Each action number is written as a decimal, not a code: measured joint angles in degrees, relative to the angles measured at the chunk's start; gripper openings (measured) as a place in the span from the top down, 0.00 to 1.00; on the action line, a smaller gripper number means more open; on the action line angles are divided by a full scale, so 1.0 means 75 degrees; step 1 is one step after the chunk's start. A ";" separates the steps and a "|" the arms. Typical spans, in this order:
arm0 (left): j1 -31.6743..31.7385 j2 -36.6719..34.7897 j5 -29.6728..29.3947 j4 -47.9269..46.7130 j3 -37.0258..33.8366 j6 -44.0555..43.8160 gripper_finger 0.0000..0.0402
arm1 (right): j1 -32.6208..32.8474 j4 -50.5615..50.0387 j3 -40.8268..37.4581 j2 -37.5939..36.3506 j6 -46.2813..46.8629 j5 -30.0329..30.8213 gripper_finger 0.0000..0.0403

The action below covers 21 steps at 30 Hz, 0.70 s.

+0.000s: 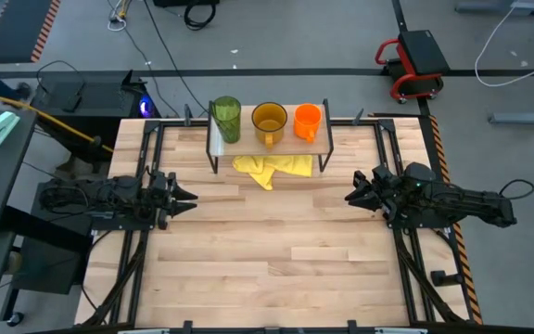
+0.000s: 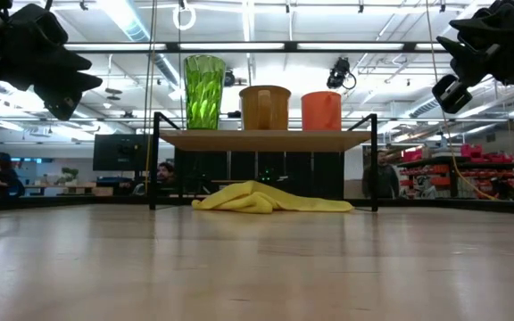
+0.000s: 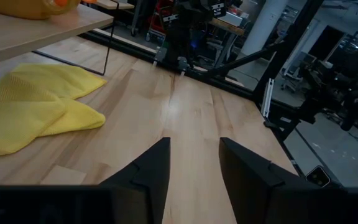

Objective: Stack small to large cups/mugs on shelf
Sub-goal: Return to Home Position

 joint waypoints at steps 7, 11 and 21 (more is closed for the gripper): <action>0.0000 0.0000 0.0000 0.0002 0.0000 0.0003 0.64 | 0.0001 0.0000 0.0000 0.0000 -0.0001 -0.0001 0.77; 0.0000 0.0000 0.0003 0.0000 0.0000 0.0003 0.65 | 0.0001 0.0000 0.0000 0.0000 -0.0001 -0.0001 0.77; 0.0000 0.0003 0.0003 0.0000 0.0000 0.0000 0.64 | 0.0000 0.0001 0.0000 0.0000 0.0000 -0.0001 0.77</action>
